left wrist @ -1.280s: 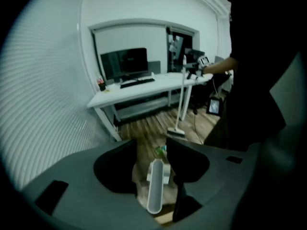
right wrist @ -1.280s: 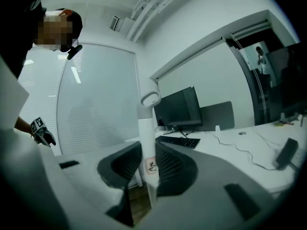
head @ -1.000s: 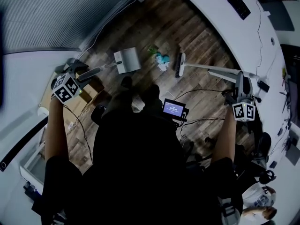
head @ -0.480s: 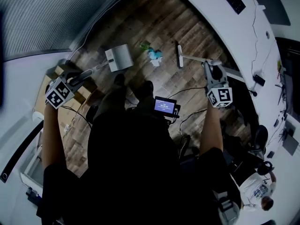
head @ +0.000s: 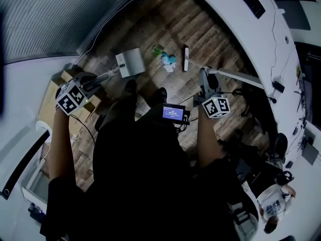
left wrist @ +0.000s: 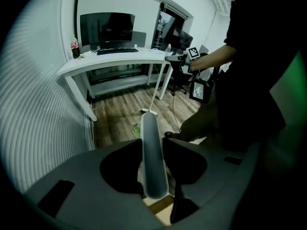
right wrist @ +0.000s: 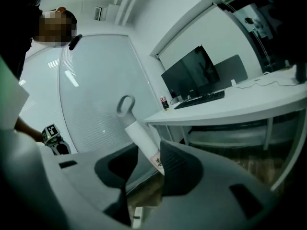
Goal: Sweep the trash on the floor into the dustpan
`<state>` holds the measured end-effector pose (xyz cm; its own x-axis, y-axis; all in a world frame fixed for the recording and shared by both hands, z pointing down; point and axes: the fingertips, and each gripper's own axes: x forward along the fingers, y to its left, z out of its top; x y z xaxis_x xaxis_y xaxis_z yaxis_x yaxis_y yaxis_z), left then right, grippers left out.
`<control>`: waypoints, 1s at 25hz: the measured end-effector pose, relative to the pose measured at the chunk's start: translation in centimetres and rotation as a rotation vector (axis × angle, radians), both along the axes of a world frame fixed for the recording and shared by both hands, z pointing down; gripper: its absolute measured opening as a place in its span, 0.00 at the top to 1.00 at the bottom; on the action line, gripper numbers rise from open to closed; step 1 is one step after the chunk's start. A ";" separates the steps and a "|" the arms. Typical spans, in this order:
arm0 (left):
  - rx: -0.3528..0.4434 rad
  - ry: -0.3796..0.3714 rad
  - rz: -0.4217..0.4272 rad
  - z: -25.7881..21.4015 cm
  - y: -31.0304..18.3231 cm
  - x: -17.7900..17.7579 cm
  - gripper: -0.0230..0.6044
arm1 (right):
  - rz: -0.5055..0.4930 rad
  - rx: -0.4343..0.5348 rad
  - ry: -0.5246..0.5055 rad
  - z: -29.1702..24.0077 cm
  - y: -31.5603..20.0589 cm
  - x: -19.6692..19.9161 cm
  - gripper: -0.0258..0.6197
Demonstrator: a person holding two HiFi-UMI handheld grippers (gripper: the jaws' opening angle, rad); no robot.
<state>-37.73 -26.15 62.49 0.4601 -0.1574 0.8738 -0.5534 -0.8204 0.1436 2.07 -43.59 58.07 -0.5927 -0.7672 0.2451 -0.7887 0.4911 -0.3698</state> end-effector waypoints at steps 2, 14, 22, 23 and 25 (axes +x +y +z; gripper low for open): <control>0.006 0.017 0.005 -0.2 -0.4 0.1 0.75 | 0.010 -0.015 -0.018 0.0 0.5 -1.8 0.74; -0.010 0.070 -0.006 -0.3 -0.4 0.3 0.75 | 0.131 -0.024 -0.174 -1.0 2.3 -10.8 0.73; -0.009 0.101 -0.020 -0.3 -0.5 1.1 0.76 | 0.055 -0.038 -0.257 -1.7 3.6 -16.4 0.73; -0.007 0.105 -0.024 -0.4 -0.5 1.1 0.76 | 0.054 -0.038 -0.271 -1.8 3.5 -16.8 0.73; -0.004 0.110 -0.031 -0.4 -0.4 1.1 0.76 | 0.052 -0.038 -0.304 -2.1 3.0 -17.6 0.73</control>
<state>-36.66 -26.60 62.04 0.5486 -0.1702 0.8186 -0.5593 -0.8024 0.2080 -15.54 -40.54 56.01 -0.6031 -0.7923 0.0921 -0.6630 0.4338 -0.6101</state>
